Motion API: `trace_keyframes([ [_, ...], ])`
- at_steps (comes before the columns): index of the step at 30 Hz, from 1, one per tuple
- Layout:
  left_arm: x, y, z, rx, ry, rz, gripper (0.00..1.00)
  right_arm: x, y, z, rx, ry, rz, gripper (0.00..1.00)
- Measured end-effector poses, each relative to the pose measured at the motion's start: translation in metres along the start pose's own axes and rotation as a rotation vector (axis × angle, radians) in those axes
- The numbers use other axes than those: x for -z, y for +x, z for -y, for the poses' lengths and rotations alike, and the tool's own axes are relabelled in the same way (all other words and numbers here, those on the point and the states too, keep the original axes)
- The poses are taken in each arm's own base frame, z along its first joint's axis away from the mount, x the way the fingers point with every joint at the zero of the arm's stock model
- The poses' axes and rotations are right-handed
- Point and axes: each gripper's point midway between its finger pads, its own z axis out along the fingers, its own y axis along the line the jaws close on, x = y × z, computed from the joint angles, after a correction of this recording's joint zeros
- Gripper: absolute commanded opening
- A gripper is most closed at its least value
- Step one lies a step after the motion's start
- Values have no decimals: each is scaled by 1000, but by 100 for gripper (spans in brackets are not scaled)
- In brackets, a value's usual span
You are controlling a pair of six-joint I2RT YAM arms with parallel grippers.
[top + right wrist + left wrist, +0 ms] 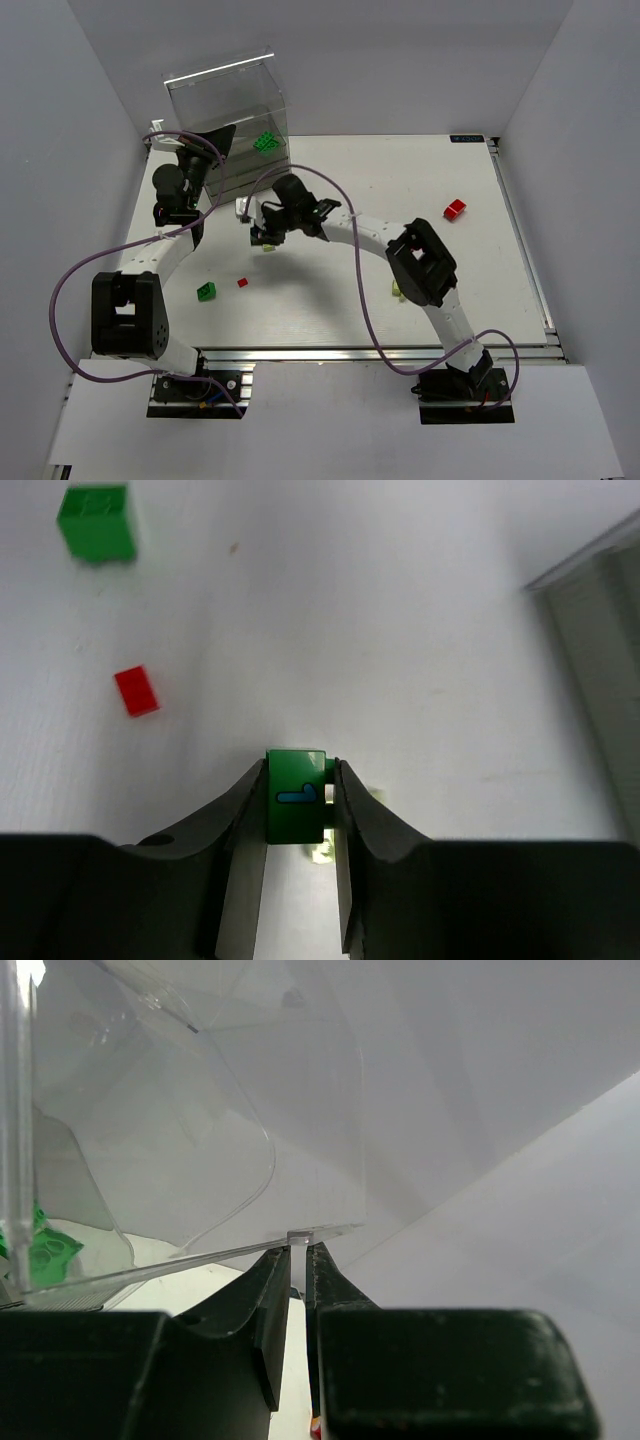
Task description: Sort the legos into containers by color
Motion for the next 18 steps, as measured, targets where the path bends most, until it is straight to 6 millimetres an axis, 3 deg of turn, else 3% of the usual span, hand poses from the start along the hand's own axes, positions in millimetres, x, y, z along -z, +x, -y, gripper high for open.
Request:
trace_keyframes([
  [4,0,0,0,0,0,0,23,37,-42,49,54,152,76,0],
  [8,0,0,0,0,0,0,23,81,-74,121,120,421,163,0],
  [13,0,0,0,2,0,1,23,119,-80,184,110,701,255,0],
  [18,0,0,0,2,0,1,23,120,-74,210,104,841,366,0],
])
